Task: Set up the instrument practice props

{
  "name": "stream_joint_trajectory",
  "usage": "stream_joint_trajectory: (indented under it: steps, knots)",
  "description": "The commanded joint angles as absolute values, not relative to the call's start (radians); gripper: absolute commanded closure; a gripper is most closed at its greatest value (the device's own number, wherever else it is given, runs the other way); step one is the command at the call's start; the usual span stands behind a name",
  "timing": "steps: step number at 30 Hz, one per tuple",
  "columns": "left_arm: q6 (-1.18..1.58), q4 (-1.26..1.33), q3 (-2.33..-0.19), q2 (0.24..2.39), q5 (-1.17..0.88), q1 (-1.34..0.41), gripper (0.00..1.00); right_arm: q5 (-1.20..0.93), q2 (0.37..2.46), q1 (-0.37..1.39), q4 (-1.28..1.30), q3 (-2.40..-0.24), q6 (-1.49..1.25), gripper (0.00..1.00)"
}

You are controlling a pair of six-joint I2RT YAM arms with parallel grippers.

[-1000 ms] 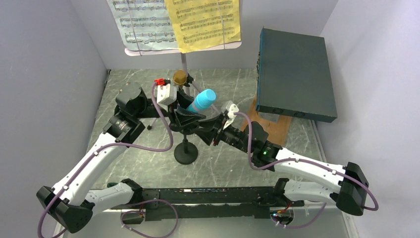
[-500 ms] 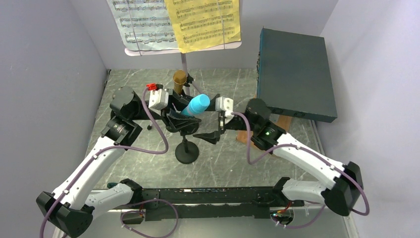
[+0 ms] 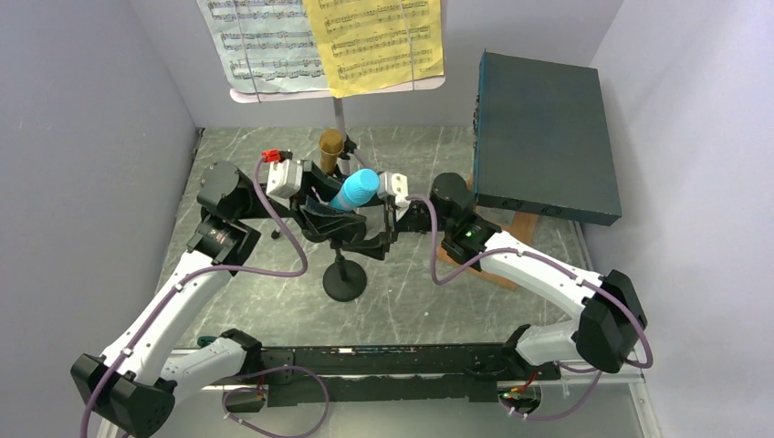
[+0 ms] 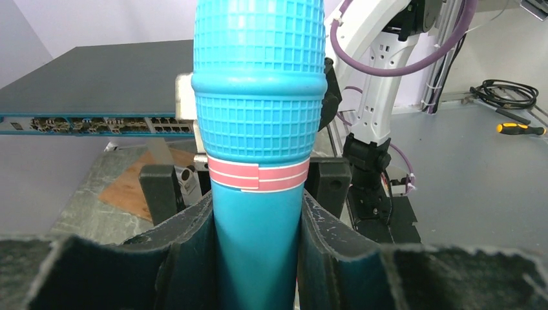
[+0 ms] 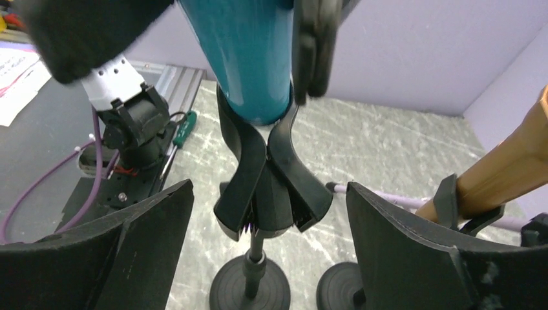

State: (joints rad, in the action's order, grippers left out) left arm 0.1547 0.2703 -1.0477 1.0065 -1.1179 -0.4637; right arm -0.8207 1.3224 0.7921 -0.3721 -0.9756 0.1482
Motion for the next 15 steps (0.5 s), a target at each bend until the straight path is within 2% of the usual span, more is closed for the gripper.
stream_joint_trajectory:
  steps: [1, 3, 4, 5, 6, 7, 15]
  knots:
    - [0.199, 0.362, -1.03, 1.005, -1.171, -0.45, 1.0, -0.843, 1.312, 0.79, -0.54, -0.993, 0.079, 0.13]
    - [0.212, 0.377, -1.027, 1.008, -1.176, -0.446, 1.0, -0.846, 1.321, 0.789, -0.525, -1.005, 0.079, 0.21]
    - [0.214, 0.379, -1.026, 1.009, -1.178, -0.445, 1.0, -0.845, 1.324, 0.79, -0.517, -1.011, 0.08, 0.34]
    - [0.213, 0.378, -1.025, 1.011, -1.178, -0.445, 1.0, -0.841, 1.326, 0.789, -0.509, -1.015, 0.083, 0.6]
    - [0.211, 0.373, -1.024, 1.011, -1.179, -0.445, 1.0, -0.83, 1.326, 0.789, -0.501, -1.015, 0.089, 0.9]
    - [0.206, 0.366, -1.023, 1.011, -1.18, -0.445, 1.0, -0.814, 1.321, 0.789, -0.496, -1.011, 0.093, 1.0]
    - [0.186, 0.408, -0.933, 0.947, -1.115, -0.445, 1.0, -0.755, 1.295, 0.783, -0.505, -0.969, 0.094, 1.0]
